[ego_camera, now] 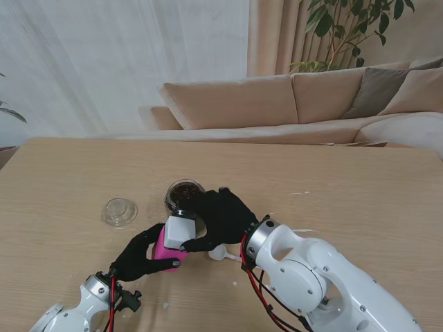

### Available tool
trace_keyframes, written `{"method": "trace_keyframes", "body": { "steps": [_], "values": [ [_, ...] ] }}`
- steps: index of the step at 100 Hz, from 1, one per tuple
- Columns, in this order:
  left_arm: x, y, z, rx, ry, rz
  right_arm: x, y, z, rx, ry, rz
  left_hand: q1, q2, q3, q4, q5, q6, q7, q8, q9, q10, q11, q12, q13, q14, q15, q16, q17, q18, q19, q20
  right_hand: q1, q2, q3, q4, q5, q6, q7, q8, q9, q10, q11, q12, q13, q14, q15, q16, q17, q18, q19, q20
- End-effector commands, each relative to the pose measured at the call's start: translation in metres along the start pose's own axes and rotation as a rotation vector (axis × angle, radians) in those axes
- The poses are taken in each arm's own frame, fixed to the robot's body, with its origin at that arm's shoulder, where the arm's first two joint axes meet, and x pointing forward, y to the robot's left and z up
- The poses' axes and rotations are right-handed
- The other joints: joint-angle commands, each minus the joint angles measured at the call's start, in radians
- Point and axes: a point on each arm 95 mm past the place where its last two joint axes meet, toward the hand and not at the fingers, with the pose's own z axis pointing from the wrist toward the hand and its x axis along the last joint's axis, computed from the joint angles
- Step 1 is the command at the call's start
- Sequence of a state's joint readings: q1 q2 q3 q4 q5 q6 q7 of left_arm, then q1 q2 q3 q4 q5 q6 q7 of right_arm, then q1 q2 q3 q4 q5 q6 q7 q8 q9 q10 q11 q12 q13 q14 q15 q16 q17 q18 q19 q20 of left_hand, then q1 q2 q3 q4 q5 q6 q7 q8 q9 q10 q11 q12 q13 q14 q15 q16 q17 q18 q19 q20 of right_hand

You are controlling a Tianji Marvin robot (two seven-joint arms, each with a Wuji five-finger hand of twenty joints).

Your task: Portion coffee beans from the glass jar into the coffee jar

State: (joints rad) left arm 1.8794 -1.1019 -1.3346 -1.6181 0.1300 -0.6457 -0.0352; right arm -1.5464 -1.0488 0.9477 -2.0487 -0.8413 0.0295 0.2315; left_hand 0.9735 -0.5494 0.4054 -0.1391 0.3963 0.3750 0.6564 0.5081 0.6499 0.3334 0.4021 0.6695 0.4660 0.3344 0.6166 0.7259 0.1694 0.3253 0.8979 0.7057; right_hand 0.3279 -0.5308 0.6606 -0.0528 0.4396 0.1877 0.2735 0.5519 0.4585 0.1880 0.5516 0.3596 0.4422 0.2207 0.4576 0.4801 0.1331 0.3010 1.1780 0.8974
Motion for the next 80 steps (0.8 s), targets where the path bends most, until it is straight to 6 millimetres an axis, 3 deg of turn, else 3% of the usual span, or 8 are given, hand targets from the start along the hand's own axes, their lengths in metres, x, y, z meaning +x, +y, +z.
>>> {"method": "trace_keyframes", "body": {
  "steps": [1,12,25,34,45,59,80],
  "values": [
    [0.003,0.003,0.001,-0.011,0.006,-0.007,0.005,0.0,-0.005,-0.003,0.016,0.0,0.141,0.146,0.108,0.046,0.051,-0.14,0.147,0.042,0.057,-0.093,0.086,0.04,0.002,-0.013,0.009,0.011,-0.001,0.001,0.017,0.008,0.004,0.012,-0.016,-0.005,-0.038,-0.068,-0.029,-0.015,-0.036,-0.033,-0.033,-0.031,-0.045,0.013,-0.036,-0.026,-0.028,0.013,-0.032,-0.016],
    [0.002,0.003,0.001,-0.009,0.005,-0.007,0.005,0.004,-0.012,-0.016,0.028,-0.02,0.141,0.146,0.109,0.046,0.051,-0.14,0.147,0.041,0.056,-0.091,0.085,0.039,0.0,-0.013,0.009,0.011,-0.001,0.002,0.017,0.008,0.139,0.001,0.001,0.024,-0.075,-0.198,-0.021,-0.01,-0.063,-0.077,-0.069,-0.052,-0.069,0.001,-0.077,-0.041,-0.054,0.006,-0.08,-0.029],
    [0.003,0.001,0.001,-0.005,0.005,-0.007,0.003,0.006,-0.019,-0.019,0.036,-0.049,0.141,0.146,0.109,0.046,0.051,-0.138,0.146,0.041,0.056,-0.091,0.085,0.039,0.001,-0.012,0.009,0.011,0.0,0.002,0.017,0.008,0.251,-0.05,0.156,0.054,-0.173,-0.384,0.04,0.023,-0.114,-0.142,-0.09,-0.055,-0.092,-0.01,-0.109,-0.049,-0.07,-0.008,-0.125,-0.031],
    [0.003,0.001,0.001,-0.004,0.006,-0.007,0.002,0.006,-0.02,-0.018,0.049,-0.074,0.141,0.146,0.109,0.046,0.051,-0.139,0.146,0.041,0.057,-0.091,0.085,0.039,0.002,-0.012,0.01,0.011,0.0,0.002,0.017,0.009,0.34,-0.104,0.248,0.061,-0.224,-0.462,0.071,0.05,-0.158,-0.183,-0.085,-0.055,-0.107,-0.019,-0.116,-0.053,-0.077,-0.019,-0.143,-0.034],
    [0.003,0.002,0.001,-0.006,0.006,-0.007,-0.002,0.005,-0.019,-0.014,0.081,-0.101,0.141,0.146,0.109,0.046,0.051,-0.139,0.146,0.042,0.056,-0.091,0.085,0.039,0.001,-0.012,0.009,0.011,-0.001,0.001,0.017,0.009,0.421,-0.155,0.34,0.043,-0.238,-0.506,0.095,0.074,-0.217,-0.226,-0.062,-0.054,-0.121,-0.049,-0.115,-0.059,-0.077,-0.032,-0.153,-0.037],
    [0.003,0.002,0.0,-0.007,0.007,-0.007,-0.005,0.002,-0.015,-0.008,0.114,-0.118,0.142,0.146,0.108,0.045,0.051,-0.139,0.146,0.042,0.058,-0.092,0.086,0.04,0.001,-0.012,0.009,0.011,-0.001,0.002,0.017,0.009,0.467,-0.205,0.437,0.017,-0.236,-0.532,0.105,0.083,-0.249,-0.246,-0.033,-0.057,-0.13,-0.071,-0.103,-0.064,-0.068,-0.043,-0.152,-0.043],
    [0.004,0.002,-0.001,-0.013,0.01,-0.016,-0.008,-0.002,-0.006,0.005,0.154,-0.146,0.142,0.146,0.107,0.046,0.051,-0.139,0.147,0.042,0.057,-0.092,0.085,0.04,0.002,-0.012,0.01,0.011,0.0,0.002,0.018,0.009,0.456,-0.219,0.428,-0.002,-0.223,-0.537,0.112,0.084,-0.253,-0.252,-0.023,-0.062,-0.129,-0.083,-0.094,-0.066,-0.057,-0.048,-0.145,-0.046]
  ]
}}
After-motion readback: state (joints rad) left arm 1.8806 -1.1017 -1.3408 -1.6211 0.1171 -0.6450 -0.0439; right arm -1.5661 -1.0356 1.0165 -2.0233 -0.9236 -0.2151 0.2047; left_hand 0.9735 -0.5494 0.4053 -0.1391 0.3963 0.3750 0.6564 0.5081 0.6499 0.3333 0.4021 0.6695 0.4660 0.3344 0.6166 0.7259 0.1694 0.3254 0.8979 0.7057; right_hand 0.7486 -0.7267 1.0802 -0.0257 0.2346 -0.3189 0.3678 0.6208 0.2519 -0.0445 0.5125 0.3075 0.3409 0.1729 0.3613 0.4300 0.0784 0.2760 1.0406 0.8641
